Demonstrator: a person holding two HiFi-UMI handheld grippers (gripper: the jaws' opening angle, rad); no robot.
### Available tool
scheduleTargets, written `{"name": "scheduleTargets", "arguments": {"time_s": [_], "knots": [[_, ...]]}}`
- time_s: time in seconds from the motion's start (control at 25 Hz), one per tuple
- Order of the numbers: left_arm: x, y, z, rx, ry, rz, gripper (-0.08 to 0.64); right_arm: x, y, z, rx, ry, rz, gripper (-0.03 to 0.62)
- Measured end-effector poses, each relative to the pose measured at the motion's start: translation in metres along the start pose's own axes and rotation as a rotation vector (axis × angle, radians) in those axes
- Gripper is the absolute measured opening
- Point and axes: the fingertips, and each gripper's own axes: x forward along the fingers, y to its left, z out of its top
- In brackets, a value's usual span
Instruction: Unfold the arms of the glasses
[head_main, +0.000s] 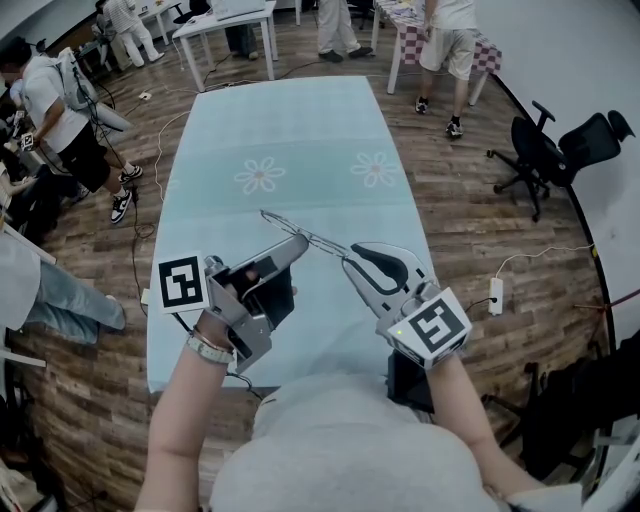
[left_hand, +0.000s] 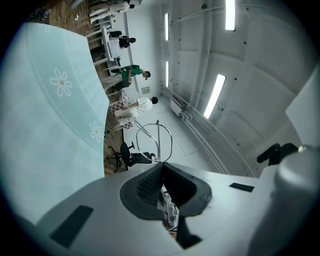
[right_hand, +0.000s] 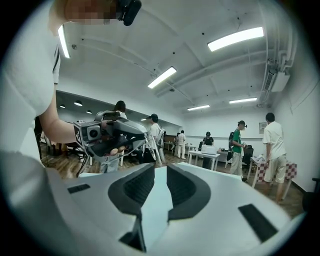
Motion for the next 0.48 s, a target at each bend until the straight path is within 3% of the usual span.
{"name": "scheduleTargets", "arguments": {"time_s": [0.08, 0.12, 0.48], "knots": [[0.0002, -0.0004, -0.0003, -0.001, 0.002, 0.001, 0.009, -0.0004, -0.0029, 0.0017, -0.006, 0.005, -0.023, 0.064], [0.0003, -0.0006, -0.0003, -0.002, 0.002, 0.001, 0.009, -0.0006, -0.0035, 0.0018, -0.014, 0.006, -0.027, 0.023], [0.0015, 0.0000, -0.0040, -0.002, 0.024, 0.000, 0.009, -0.0024, -0.0021, -0.0040, -0.040, -0.009, -0.001, 0.021]]}}
